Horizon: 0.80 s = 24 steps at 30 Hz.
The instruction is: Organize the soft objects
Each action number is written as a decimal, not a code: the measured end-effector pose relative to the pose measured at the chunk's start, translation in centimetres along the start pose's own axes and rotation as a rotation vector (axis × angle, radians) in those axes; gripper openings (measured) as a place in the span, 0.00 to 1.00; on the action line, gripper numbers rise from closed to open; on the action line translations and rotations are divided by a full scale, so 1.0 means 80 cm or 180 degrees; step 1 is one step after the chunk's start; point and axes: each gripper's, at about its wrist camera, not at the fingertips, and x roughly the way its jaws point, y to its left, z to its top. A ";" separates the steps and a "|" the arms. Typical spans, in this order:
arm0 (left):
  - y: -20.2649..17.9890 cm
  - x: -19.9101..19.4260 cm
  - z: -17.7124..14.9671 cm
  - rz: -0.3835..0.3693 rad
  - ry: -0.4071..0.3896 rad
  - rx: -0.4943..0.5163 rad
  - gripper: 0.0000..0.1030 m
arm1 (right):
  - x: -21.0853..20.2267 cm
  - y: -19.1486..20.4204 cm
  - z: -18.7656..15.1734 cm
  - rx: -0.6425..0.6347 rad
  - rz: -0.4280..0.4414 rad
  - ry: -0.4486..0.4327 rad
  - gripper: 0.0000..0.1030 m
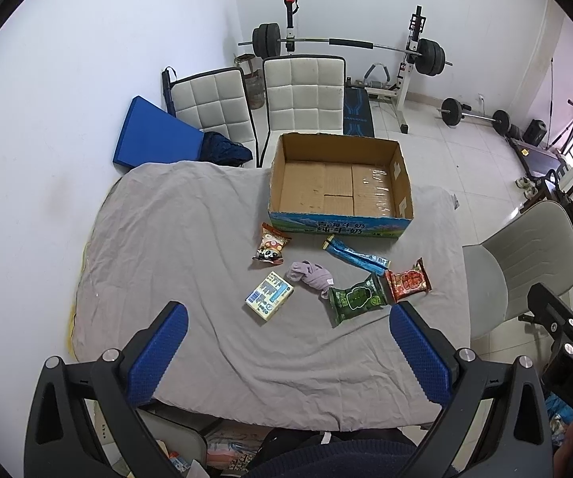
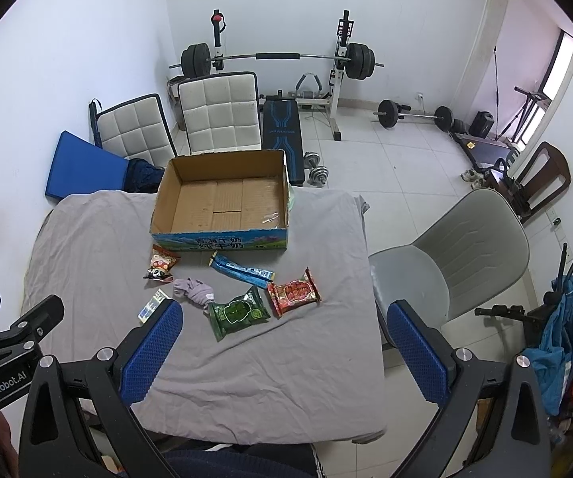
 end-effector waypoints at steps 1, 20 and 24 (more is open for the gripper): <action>-0.001 0.000 0.000 -0.0004 -0.0004 -0.0001 1.00 | 0.000 0.000 0.000 0.0001 0.0006 0.0001 1.00; -0.005 -0.002 0.001 0.0004 -0.0011 0.0008 1.00 | 0.005 -0.005 0.003 0.0007 0.0026 0.0006 1.00; -0.006 -0.003 0.001 0.0005 -0.0011 0.0011 1.00 | 0.003 -0.007 0.002 0.0014 0.0034 -0.0005 1.00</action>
